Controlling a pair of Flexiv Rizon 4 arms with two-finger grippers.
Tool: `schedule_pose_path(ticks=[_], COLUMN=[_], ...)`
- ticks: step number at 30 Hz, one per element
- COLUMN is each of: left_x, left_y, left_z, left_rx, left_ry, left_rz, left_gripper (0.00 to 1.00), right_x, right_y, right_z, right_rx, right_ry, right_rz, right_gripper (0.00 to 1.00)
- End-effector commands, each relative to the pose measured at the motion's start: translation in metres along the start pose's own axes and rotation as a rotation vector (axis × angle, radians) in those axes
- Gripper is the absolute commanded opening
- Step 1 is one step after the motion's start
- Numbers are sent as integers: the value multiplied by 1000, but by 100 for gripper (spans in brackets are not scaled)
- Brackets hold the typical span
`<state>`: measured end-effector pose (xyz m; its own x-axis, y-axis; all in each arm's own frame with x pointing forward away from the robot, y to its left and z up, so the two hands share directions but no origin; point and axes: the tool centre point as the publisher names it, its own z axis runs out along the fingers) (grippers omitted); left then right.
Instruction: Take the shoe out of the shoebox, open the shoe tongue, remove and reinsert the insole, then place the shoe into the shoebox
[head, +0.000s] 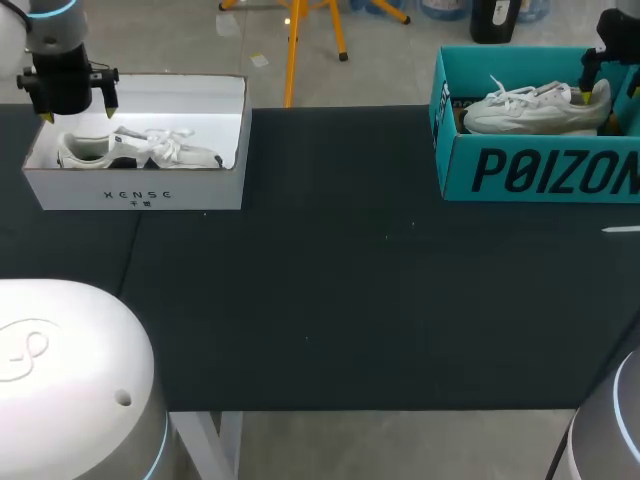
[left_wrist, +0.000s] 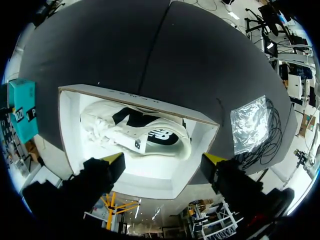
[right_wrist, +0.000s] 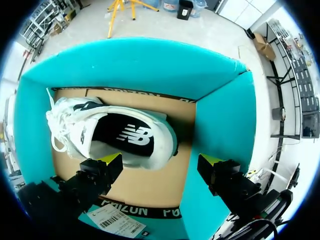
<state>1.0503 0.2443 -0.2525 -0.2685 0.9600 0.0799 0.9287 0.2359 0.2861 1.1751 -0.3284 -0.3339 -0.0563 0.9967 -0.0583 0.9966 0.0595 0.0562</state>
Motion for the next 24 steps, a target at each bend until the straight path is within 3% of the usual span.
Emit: schedule_pose_path(ticks=[1,12,13,14,15,24], left_x=[-1,-1,-1,-1,-1,-1], left_y=[1,1,1,1,1,1], left_z=[0,0,0,0,0,0], left_rx=[0,0,0,0,0,0], left_ry=[2,2,2,2,2,2], left_rz=[0,0,0,0,0,0], left_gripper=[100,100,100,100,100,100], right_x=[-1,1,1,0,0,-4], right_y=[11,30,30,30,29,26], right_z=[4,16,18,20,22,32], right_rx=[10,17,18,18,19,16], right_ry=[3,-8,-7,-3,3,-3], right_rz=[3,7,10,16,18,32], right_gripper=[100,100,74,28,0,0])
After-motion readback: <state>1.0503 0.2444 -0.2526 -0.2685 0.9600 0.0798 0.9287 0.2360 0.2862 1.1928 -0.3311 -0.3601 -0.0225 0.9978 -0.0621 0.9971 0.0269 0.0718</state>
